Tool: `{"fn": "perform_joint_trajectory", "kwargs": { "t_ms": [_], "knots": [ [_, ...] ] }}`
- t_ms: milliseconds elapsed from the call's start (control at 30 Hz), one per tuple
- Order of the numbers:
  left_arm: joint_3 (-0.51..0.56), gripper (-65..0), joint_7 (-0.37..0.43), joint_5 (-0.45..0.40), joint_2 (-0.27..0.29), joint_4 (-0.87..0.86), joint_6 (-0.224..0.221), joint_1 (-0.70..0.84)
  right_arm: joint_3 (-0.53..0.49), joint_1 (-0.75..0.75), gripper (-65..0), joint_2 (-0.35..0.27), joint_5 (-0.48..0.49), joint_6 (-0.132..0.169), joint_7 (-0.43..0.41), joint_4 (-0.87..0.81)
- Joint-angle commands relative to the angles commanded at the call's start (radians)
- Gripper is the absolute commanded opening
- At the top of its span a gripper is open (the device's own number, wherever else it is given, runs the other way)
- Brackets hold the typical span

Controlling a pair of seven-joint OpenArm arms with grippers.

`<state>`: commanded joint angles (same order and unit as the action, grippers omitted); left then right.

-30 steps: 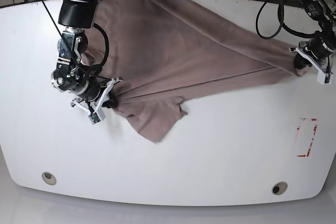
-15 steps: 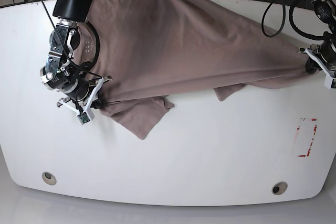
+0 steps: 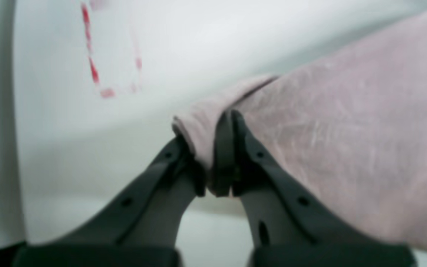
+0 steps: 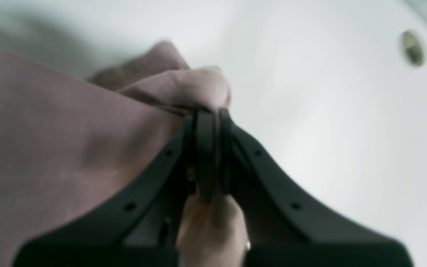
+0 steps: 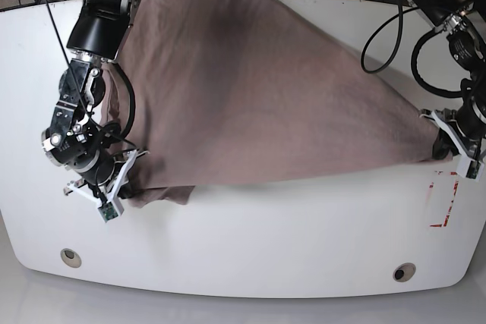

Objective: Fold the T-shirt properly
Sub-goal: 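Lift the shirt with both grippers and stretch it between them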

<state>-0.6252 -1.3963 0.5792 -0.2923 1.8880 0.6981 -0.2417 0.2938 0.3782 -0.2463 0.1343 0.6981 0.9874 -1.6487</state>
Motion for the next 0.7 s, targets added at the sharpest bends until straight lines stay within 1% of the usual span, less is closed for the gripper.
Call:
{"fn": "perform_joint_trajectory", "kwargs": {
  "t_ms": [300,367,467,533,567,633,667,700],
  "knots": [
    [0.005,-65.0,0.0,-0.003,-0.006,-0.002,-0.004,-0.114,-0.002,0.055,-63.7,-0.005,0.0,0.0,0.011,-0.003],
    [0.006,-65.0,0.0,-0.003,-0.005,-0.002,-0.045,-0.132,-0.002,0.083,-63.7,-0.015,0.0,0.0,0.026,-0.003],
    [0.015,-65.0,0.0,-0.003,-0.002,-0.002,-0.12,-0.169,-0.003,0.129,-63.7,-0.028,0.0,0.0,0.044,-0.003],
    [0.018,-65.0,0.0,-0.003,-0.002,-0.002,-0.145,-0.195,-0.006,0.16,-63.7,-0.031,0.0,0.0,0.046,-0.003],
    [0.018,-65.0,0.0,-0.005,-0.002,-0.002,-0.154,-0.218,-0.025,0.187,-63.7,-0.032,0.0,0.0,0.046,-0.002],
    [0.018,-65.0,0.0,-0.017,-0.002,-0.002,-0.159,-0.244,-0.054,0.222,-63.7,-0.041,0.0,0.0,0.046,0.0],
    [0.02,-65.0,0.0,-0.038,-0.002,-0.002,-0.159,-0.273,-0.084,0.253,-63.7,-0.063,-0.002,0.0,0.046,0.0],
    [0.025,-65.0,0.0,-0.052,-0.002,-0.002,-0.157,-0.292,-0.101,0.269,-63.7,-0.072,-0.002,0.0,0.046,0.0]
  ]
}}
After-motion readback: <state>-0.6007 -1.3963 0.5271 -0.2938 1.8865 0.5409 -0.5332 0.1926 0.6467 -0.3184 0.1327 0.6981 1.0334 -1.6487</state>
